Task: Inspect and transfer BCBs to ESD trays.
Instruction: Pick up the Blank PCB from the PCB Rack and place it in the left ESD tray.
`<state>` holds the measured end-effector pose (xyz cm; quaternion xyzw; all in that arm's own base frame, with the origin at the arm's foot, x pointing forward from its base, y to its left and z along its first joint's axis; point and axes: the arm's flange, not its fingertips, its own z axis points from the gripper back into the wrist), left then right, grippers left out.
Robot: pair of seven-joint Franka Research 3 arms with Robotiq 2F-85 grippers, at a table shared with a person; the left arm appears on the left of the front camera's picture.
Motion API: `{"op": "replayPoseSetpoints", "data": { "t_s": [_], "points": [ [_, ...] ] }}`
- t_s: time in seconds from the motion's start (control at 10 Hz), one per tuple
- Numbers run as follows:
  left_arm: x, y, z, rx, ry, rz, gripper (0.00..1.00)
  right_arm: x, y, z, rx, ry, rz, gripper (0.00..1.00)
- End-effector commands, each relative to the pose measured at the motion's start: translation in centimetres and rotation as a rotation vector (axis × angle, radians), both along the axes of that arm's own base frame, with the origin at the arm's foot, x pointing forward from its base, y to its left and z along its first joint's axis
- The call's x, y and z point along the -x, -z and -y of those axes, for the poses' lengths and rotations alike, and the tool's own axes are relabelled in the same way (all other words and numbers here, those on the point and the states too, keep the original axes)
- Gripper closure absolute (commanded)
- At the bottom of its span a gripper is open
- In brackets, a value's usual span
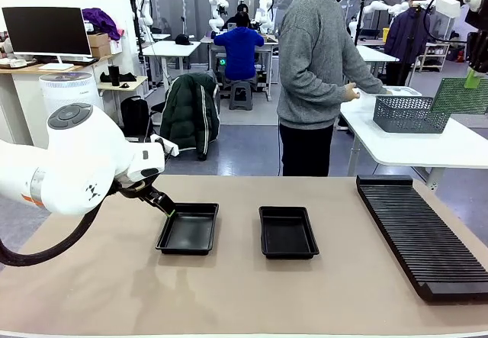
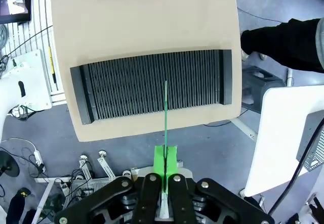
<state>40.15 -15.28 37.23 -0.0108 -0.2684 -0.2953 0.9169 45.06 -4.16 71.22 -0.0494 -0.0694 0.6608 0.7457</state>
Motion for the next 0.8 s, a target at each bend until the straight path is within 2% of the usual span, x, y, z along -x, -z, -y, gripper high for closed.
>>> {"op": "replayPoseSetpoints", "data": {
  "t_s": [0.0,0.7],
  "points": [
    [-0.03,0.02,-0.11,0.001,-0.003,-0.001,0.00,0.08,0.13,-0.01,-0.001,-0.003,0.002,0.98],
    [-0.03,0.02,-0.11,0.001,-0.003,-0.001,0.00,0.08,0.13,-0.01,-0.001,-0.003,0.002,0.98]
  ]
}}
